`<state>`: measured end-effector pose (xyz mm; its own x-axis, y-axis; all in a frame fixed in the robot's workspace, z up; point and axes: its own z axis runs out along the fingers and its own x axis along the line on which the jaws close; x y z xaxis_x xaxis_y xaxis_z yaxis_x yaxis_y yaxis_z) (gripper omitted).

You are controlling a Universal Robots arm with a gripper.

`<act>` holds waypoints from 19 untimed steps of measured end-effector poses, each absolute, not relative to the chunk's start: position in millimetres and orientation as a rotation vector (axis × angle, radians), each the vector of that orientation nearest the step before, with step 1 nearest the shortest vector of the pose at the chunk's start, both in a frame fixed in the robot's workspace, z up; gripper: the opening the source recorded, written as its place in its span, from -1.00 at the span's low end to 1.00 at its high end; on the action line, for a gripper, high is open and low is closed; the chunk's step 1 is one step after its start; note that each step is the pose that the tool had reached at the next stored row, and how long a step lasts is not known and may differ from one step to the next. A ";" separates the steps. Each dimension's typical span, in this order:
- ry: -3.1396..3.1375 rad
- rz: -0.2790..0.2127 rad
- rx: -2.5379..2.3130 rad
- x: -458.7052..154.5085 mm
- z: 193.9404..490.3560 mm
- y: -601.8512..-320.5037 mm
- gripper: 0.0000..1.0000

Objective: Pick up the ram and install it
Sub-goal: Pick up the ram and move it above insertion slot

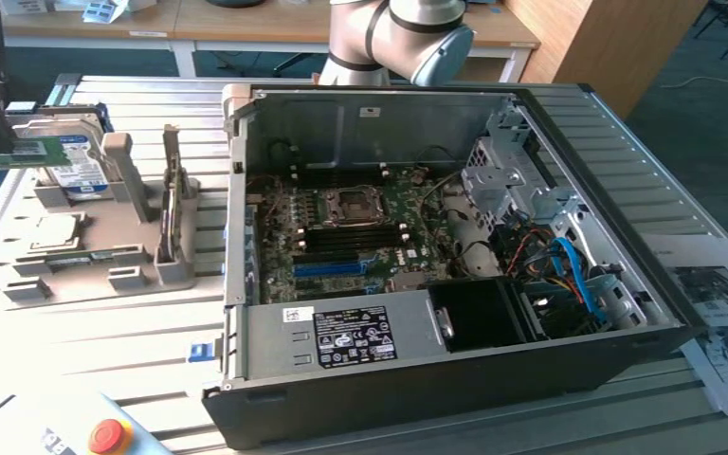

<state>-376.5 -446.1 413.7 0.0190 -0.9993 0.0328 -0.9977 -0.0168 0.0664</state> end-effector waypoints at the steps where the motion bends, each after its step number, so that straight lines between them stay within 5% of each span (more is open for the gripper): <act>1: -2.152 -0.035 2.191 -376.5 413.7 -446.1 -0.76; 19: -2.160 -0.036 2.199 -374.2 413.9 -446.1 -0.76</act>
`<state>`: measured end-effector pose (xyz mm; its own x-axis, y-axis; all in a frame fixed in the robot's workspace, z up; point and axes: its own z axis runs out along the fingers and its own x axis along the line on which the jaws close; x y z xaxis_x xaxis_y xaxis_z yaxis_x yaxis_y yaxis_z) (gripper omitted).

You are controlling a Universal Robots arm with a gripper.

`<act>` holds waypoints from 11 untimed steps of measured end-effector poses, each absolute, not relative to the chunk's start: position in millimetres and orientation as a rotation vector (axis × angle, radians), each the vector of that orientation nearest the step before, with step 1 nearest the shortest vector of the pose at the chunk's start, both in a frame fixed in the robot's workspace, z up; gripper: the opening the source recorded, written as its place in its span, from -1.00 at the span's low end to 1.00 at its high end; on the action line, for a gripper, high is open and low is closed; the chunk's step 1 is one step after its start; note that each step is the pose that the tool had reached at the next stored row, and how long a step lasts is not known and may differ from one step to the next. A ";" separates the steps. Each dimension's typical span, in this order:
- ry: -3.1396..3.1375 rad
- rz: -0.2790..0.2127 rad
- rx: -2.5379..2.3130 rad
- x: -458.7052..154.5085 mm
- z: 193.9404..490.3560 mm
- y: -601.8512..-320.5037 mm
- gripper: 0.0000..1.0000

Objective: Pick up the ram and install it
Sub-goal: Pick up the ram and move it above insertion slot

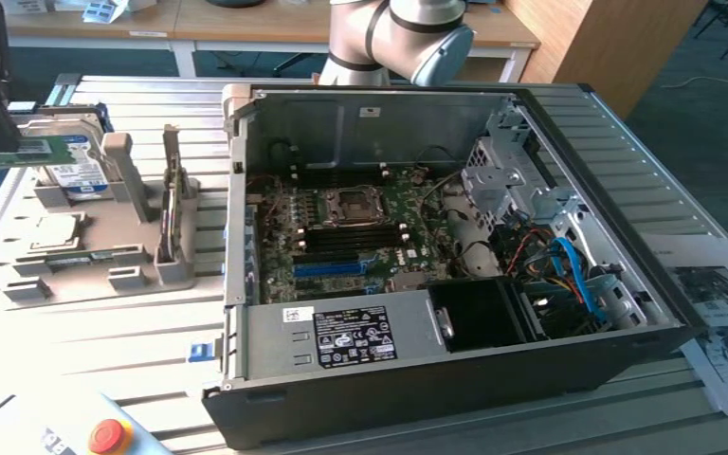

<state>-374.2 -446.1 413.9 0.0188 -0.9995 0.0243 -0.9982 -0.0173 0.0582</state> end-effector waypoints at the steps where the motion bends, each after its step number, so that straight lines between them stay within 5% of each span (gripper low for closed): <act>1: -2.160 -0.036 2.200 -373.1 413.9 -446.1 -0.76; 11: -2.160 -0.037 2.199 -353.0 413.9 -446.2 -0.76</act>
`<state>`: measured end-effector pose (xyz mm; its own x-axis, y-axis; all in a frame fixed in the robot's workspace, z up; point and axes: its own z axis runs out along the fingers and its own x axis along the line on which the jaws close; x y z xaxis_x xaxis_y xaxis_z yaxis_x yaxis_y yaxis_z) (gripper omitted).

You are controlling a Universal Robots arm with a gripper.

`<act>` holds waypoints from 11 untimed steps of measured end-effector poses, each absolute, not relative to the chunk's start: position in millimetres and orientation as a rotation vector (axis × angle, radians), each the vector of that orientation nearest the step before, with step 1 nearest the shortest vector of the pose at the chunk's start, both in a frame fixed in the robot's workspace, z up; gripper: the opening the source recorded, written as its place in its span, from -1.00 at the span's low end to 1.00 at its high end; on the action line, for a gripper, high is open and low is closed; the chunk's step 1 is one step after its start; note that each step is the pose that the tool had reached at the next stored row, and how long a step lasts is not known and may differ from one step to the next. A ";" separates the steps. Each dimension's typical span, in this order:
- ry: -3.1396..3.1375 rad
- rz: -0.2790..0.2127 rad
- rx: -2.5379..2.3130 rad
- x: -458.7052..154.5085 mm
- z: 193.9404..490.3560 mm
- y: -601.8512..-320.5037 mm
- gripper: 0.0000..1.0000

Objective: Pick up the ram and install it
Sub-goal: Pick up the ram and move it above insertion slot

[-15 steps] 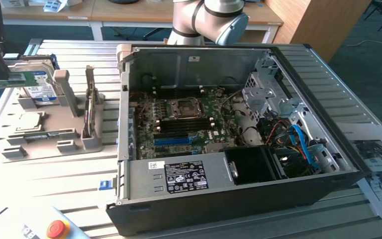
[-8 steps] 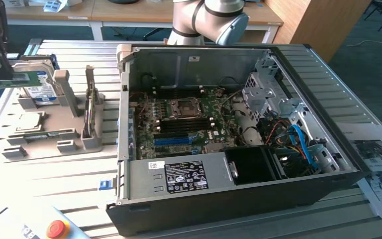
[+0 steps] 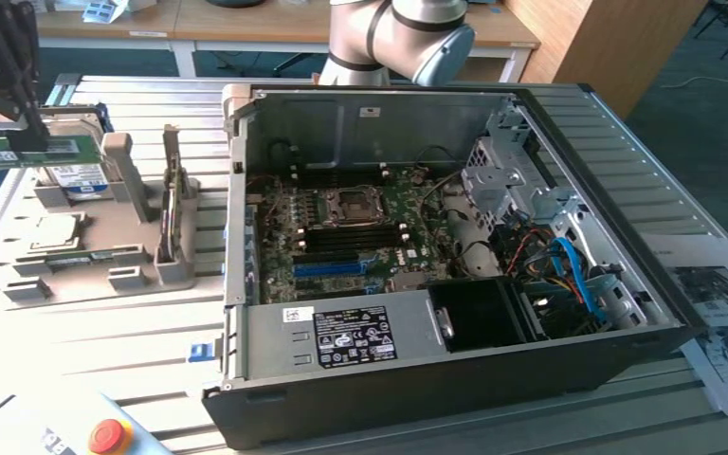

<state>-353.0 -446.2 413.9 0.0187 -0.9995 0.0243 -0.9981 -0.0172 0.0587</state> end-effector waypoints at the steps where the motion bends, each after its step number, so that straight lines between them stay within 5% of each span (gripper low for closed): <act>1: -2.160 -0.037 2.199 -350.3 413.9 -446.3 -0.76; 11: -2.159 -0.039 2.198 -323.4 413.9 -446.6 -0.76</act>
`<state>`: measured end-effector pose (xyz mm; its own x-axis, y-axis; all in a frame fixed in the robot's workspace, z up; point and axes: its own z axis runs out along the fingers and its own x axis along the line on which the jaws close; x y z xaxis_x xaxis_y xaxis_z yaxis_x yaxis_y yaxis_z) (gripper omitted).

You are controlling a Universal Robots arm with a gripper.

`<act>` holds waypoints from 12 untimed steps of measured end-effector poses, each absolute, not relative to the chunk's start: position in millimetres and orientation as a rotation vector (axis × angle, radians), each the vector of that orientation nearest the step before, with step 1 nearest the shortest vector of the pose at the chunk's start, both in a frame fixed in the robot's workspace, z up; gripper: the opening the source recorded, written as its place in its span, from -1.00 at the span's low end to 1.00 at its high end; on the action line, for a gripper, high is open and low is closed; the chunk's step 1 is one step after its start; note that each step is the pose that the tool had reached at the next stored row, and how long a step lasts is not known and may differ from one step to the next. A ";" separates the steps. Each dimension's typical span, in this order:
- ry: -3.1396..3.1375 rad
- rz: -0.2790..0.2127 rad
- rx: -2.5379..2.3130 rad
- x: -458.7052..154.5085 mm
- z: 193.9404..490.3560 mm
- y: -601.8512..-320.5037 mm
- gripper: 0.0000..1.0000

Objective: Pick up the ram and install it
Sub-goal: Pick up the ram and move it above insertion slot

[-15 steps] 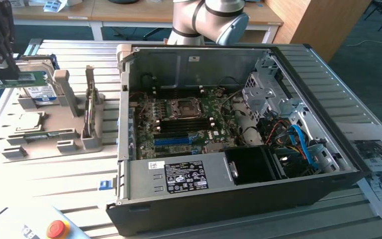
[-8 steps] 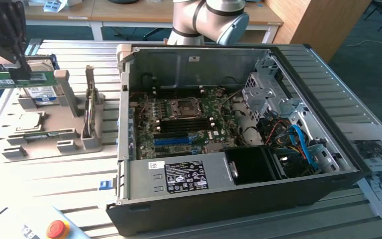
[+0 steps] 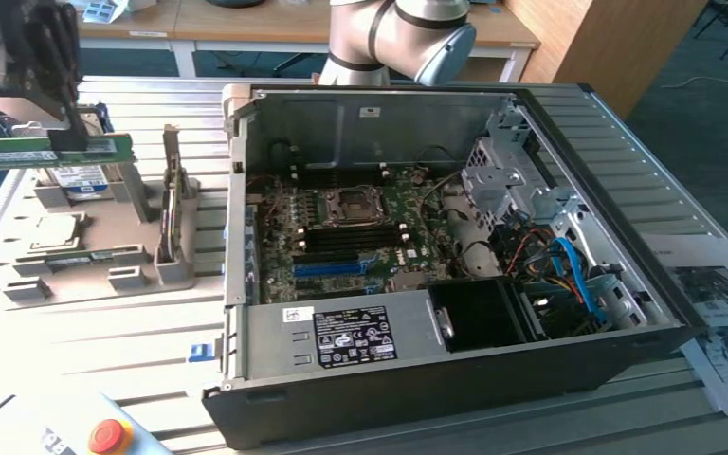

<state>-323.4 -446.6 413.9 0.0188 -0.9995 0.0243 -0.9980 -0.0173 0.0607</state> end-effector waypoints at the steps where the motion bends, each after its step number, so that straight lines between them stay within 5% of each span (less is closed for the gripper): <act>1: -2.159 -0.039 2.198 -320.4 413.9 -446.7 -0.76; 12: -2.158 -0.041 2.197 -284.5 413.9 -447.3 -0.76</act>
<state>-284.5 -447.3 413.9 0.0188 -0.9995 0.0242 -0.9979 -0.0172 0.0628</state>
